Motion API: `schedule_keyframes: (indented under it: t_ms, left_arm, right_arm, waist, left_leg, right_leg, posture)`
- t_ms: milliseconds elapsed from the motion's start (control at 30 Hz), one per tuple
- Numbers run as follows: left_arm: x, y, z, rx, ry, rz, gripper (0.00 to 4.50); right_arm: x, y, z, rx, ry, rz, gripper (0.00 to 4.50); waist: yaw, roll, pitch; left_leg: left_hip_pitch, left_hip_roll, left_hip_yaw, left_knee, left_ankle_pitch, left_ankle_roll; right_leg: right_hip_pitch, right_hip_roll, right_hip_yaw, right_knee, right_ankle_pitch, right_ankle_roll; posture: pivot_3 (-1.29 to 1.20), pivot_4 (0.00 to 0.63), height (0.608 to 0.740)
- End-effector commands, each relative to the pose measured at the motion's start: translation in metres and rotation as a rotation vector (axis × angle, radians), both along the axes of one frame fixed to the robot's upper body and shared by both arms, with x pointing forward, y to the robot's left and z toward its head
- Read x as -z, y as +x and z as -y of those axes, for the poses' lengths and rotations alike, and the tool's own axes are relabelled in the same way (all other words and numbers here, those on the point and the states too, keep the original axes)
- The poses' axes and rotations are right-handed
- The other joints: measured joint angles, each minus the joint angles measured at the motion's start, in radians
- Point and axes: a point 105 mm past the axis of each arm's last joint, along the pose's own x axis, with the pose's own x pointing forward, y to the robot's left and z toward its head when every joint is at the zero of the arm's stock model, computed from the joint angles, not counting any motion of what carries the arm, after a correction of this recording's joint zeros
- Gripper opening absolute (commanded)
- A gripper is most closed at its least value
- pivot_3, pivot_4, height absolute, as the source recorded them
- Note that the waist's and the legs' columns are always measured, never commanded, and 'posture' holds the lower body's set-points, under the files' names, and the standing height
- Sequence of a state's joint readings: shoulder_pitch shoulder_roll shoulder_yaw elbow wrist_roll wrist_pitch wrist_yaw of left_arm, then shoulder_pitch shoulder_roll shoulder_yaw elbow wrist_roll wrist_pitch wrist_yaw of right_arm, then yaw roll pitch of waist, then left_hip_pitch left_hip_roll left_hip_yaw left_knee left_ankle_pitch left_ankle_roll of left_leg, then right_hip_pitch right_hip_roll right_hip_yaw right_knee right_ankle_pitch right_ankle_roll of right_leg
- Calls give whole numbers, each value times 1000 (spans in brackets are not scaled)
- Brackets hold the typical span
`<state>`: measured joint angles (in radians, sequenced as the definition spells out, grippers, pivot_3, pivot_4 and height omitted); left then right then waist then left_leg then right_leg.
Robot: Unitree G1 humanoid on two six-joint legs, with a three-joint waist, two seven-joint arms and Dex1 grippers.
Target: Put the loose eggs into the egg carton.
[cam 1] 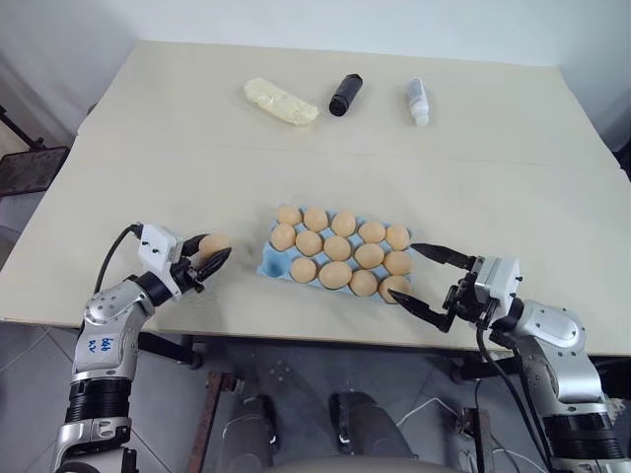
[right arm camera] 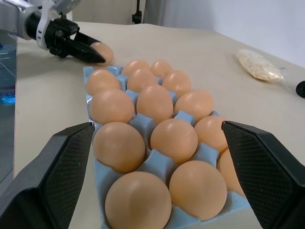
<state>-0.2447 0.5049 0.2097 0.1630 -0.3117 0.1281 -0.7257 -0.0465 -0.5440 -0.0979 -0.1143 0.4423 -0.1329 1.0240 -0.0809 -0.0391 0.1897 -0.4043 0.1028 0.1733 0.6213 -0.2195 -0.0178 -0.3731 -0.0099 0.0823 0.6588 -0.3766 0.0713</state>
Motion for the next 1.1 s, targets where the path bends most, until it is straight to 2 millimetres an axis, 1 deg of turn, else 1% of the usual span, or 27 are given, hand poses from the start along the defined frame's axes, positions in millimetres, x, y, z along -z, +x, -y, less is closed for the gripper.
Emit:
schedule_keyframes:
  t_ms: [33, 100, 200, 300, 367, 467, 533, 567, 600, 633, 733, 833, 867, 900, 1100]
  left_arm:
    - [-35, 2, 32, 157, 13, 132, 2239]
    - [-39, 3, 44, 212, 23, 145, 2239]
    - [-43, 0, 69, 329, 33, 153, 2239]
    - [-37, -4, 83, 414, 61, 136, 2239]
    - [-32, -4, 87, 438, 73, 122, 2239]
    - [-29, -5, 88, 447, 69, 112, 2239]
    - [-29, -5, 87, 446, 67, 109, 2665]
    - [-29, -6, 85, 445, 66, 107, 2872]
    - [-30, -6, 82, 437, 70, 112, 3183]
    - [-33, -6, 78, 420, 73, 121, 3550]
    - [-42, -7, 61, 378, 86, 154, 4456]
    - [-49, -15, 40, 363, 116, 168, 4456]
    - [-50, -20, 29, 353, 142, 159, 4456]
    - [-50, -23, 22, 347, 160, 152, 4456]
    - [-38, -45, -24, 286, 252, 58, 4456]
  right_arm:
    - [-11, -2, 2, 5, 8, 50, 4500]
    - [-11, -2, 2, 8, 6, 49, 4500]
    - [-12, -2, 3, 17, 6, 52, 4500]
    - [-12, -2, 3, 26, 7, 55, 4500]
    - [-12, -3, 3, 35, 9, 58, 4500]
    - [-12, -5, 4, 46, 12, 60, 4500]
    - [-12, -6, 4, 54, 15, 61, 4500]
    - [-12, -6, 4, 57, 16, 61, 4500]
    - [-12, -7, 4, 60, 18, 61, 4500]
    - [-12, -7, 4, 62, 18, 60, 4500]
    - [-11, -8, 5, 68, 18, 59, 4500]
    - [-11, -8, 10, 77, 14, 53, 4500]
    - [-11, -8, 13, 82, 9, 49, 4500]
    - [-11, -7, 15, 85, 5, 46, 4500]
    - [-9, -5, 29, 79, -25, 9, 4500]
  waist:
    - [1, 0, 0]
    - [5, 0, 0]
    - [5, 0, 0]
    - [0, 0, 0]
    - [-2, 0, 0]
    - [-2, 0, 0]
    - [-2, 0, 0]
    - [-1, 0, 0]
    - [-1, 0, 0]
    - [-1, 0, 0]
    - [-3, 0, 0]
    - [-5, 0, 0]
    - [-4, 0, 0]
    - [-3, 0, 0]
    - [-3, 0, 0]
  left_leg:
    - [0, 0, 0, 0, 0, 0]
    - [0, -1, 0, 0, 0, 0]
    - [0, -1, 0, 0, 1, 0]
    - [0, -1, 1, 0, 1, 0]
    - [0, -1, 1, 0, 1, 0]
    - [0, -1, 0, 0, 1, -1]
    - [0, 0, 0, 1, 2, -1]
    - [0, 0, 0, 1, 2, 0]
    - [0, 0, 0, 2, 2, 0]
    - [0, 0, 0, 2, 2, 0]
    - [0, -1, 0, 2, 1, 0]
    - [0, 0, 0, 1, 1, 0]
    - [0, 0, 0, 1, 1, 0]
    - [0, 0, 0, 0, 1, 0]
    - [0, 0, 0, -1, 1, 0]
  right_leg:
    - [0, 0, 0, 0, 0, 0]
    - [0, 0, 0, 0, 0, 0]
    - [0, 0, 0, 0, 0, 1]
    - [0, 0, 1, 0, 0, 1]
    - [0, 1, 1, 0, 0, 1]
    - [-1, 2, 1, 1, 0, 1]
    - [-1, 2, 1, 2, 0, 1]
    - [0, 1, 1, 2, 0, 1]
    - [0, 1, 1, 2, 0, 1]
    - [0, 0, 1, 2, 0, 1]
    - [0, 0, 1, 2, 1, 1]
    - [0, 1, 1, 2, 1, 1]
    - [0, 1, 1, 2, 0, 1]
    - [-1, 1, 1, 2, 0, 1]
    - [-1, -1, 1, 1, 0, 0]
  posture:
    - [0, 150, 740]
    - [0, 150, 740]
    - [0, 150, 740]
    - [0, 150, 740]
    - [0, 150, 740]
    - [0, 150, 740]
    - [0, 150, 740]
    - [0, 150, 740]
    - [0, 150, 740]
    - [0, 150, 740]
    - [0, 150, 740]
    - [0, 150, 740]
    - [0, 150, 740]
    - [0, 150, 740]
    - [0, 150, 740]
